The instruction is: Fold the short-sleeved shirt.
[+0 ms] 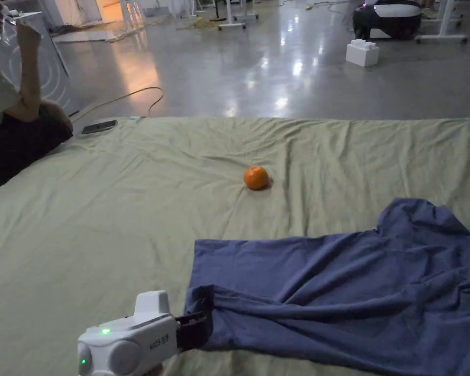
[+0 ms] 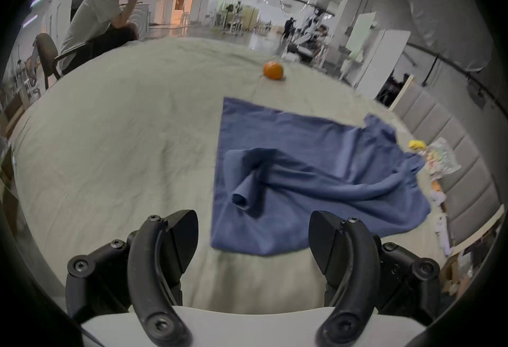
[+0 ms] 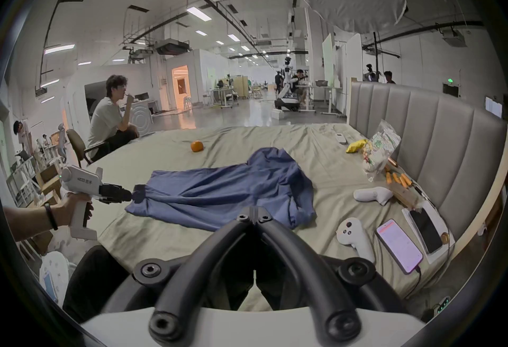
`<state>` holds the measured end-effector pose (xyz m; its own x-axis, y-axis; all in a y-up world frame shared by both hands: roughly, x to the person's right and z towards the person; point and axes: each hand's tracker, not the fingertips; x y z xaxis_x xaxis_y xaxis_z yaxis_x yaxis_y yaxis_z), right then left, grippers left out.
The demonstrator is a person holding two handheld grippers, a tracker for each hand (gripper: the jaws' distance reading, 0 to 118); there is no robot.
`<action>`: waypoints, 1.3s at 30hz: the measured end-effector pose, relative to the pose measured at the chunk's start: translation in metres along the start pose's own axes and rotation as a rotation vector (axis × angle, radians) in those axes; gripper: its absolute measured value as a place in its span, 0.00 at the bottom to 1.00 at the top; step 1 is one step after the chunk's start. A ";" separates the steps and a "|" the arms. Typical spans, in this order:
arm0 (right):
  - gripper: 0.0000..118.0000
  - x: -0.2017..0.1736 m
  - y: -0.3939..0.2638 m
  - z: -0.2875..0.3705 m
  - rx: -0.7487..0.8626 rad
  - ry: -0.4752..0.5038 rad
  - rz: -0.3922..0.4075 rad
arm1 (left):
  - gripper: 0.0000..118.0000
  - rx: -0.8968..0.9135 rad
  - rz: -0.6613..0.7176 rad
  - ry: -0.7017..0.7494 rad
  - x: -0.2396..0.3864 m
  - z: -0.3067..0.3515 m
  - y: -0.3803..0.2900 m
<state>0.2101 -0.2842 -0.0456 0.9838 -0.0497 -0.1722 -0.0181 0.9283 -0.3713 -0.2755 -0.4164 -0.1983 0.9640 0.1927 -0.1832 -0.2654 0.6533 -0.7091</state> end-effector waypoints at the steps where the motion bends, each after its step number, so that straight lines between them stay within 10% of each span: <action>1: 0.00 0.004 -0.001 -0.003 -0.011 -0.007 -0.013 | 0.68 -0.033 -0.012 -0.002 0.003 -0.007 0.003; 4: 0.00 0.012 -0.004 -0.007 -0.025 -0.030 -0.034 | 0.63 -0.092 0.000 0.044 0.006 -0.034 0.006; 12: 0.00 0.023 -0.010 -0.020 -0.081 -0.054 -0.063 | 0.12 -0.150 -0.231 0.103 0.049 -0.029 -0.004; 15: 0.01 0.034 -0.007 -0.055 -0.118 -0.084 -0.101 | 0.11 -0.203 -0.343 0.144 0.049 -0.048 -0.007; 17: 0.25 0.047 -0.009 -0.106 -0.246 -0.111 -0.087 | 0.11 -0.242 -0.371 0.147 0.047 -0.057 -0.004; 18: 0.63 0.053 -0.013 -0.134 -0.329 -0.081 -0.088 | 0.11 -0.246 -0.410 0.164 0.045 -0.059 -0.001; 19: 0.79 0.059 -0.018 -0.163 -0.379 -0.060 -0.104 | 0.11 -0.267 -0.413 0.152 0.045 -0.059 0.003; 28: 0.51 0.085 -0.059 -0.314 -0.581 -0.147 -0.107 | 0.11 -0.266 -0.341 0.110 0.023 -0.068 0.008; 30: 0.11 0.081 -0.049 -0.299 -0.527 -0.161 -0.104 | 0.11 -0.243 -0.315 0.105 0.028 -0.060 0.004; 39: 0.11 0.068 -0.023 -0.234 -0.450 -0.154 -0.224 | 0.09 -0.100 -0.085 -0.013 0.014 0.004 0.023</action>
<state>0.2353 -0.3951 -0.2623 0.9866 -0.1425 0.0794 0.1537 0.6493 -0.7448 -0.2679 -0.3960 -0.2145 0.9825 0.1494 -0.1112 -0.1789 0.5915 -0.7862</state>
